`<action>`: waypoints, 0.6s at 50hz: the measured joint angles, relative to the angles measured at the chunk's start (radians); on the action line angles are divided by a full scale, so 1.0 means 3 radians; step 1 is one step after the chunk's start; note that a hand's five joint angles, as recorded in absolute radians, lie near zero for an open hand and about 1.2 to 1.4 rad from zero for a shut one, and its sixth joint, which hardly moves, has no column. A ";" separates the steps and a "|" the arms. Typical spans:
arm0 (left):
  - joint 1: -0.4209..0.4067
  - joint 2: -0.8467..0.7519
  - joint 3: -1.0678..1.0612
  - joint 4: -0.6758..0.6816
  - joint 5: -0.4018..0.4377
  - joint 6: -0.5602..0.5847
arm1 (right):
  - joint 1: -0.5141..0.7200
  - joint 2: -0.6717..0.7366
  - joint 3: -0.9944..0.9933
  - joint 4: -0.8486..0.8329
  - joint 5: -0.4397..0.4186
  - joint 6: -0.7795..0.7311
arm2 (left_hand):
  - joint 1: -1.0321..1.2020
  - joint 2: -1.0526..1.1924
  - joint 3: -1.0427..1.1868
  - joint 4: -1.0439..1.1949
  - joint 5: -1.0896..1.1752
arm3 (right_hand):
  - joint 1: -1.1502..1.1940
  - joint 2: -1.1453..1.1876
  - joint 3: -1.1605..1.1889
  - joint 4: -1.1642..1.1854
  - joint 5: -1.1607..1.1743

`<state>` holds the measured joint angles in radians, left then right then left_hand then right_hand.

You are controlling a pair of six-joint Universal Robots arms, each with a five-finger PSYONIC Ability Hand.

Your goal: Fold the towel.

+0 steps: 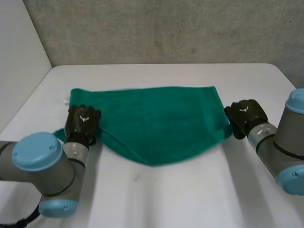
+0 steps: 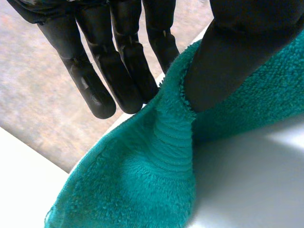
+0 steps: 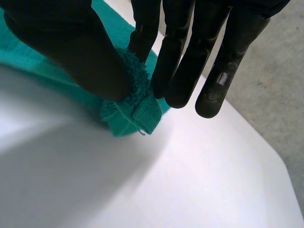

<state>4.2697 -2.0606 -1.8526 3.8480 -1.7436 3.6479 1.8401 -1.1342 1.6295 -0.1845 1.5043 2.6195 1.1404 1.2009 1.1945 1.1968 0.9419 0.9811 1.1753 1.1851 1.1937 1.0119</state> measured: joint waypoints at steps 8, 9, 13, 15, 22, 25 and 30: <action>-0.0015 0.0432 -0.0224 -0.0328 -0.0001 0.0006 | -0.0280 -0.0240 0.0257 -0.0030 -0.0128 -0.0007 | -0.2333 -0.2416 -0.2342 -0.2378 -0.2122 | 0.0000 0.0000 0.0000 0.0000 0.0000; 0.0010 0.0508 -0.0223 -0.0437 0.0005 0.0000 | -0.0329 -0.0263 0.0277 -0.0032 -0.0163 -0.0006 | -0.2591 -0.2673 -0.2608 -0.2652 -0.2395 | 0.0000 0.0000 0.0000 0.0000 0.0000; 0.0115 0.0698 -0.0174 -0.0815 0.0051 -0.0020 | -0.0443 -0.0298 0.0297 -0.0036 -0.0250 0.0009 | -0.2749 -0.2977 -0.2945 -0.2982 -0.2735 | 0.0000 0.0000 0.0000 0.0000 0.0000; 0.0163 0.0742 -0.0151 -0.0942 0.0082 -0.0037 | -0.0465 -0.0300 0.0298 -0.0036 -0.0265 0.0013 | -0.2749 -0.2989 -0.2950 -0.2986 -0.2736 | 0.0000 0.0000 0.0000 0.0000 0.0000; 0.0573 0.0812 -0.0083 -0.1469 0.0411 -0.0338 | -0.0497 -0.0281 0.0287 -0.0040 -0.0282 0.0026 | -0.2749 -0.2989 -0.2950 -0.2986 -0.2735 | 0.0000 0.0000 0.0000 0.0000 0.0000; 0.0732 0.0805 -0.0080 -0.1584 0.0537 -0.0492 | -0.0502 -0.0271 0.0279 -0.0043 -0.0278 0.0027 | -0.2749 -0.2989 -0.2949 -0.2985 -0.2732 | 0.0000 0.0000 0.0000 0.0000 0.0000; 0.0913 0.0789 -0.0079 -0.1743 0.0698 -0.0722 | -0.0517 -0.0250 0.0265 -0.0045 -0.0275 0.0028 | -0.2748 -0.2984 -0.2946 -0.2980 -0.2724 | 0.0000 0.0000 0.0000 0.0000 0.0000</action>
<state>4.5436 -1.8239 -1.8761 3.3252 -1.5341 3.4312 1.6850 -1.2092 1.7091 -0.1979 1.4218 2.6278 0.3161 0.3058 0.3106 0.3027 0.1248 0.9811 1.1753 1.1851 1.1937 1.0119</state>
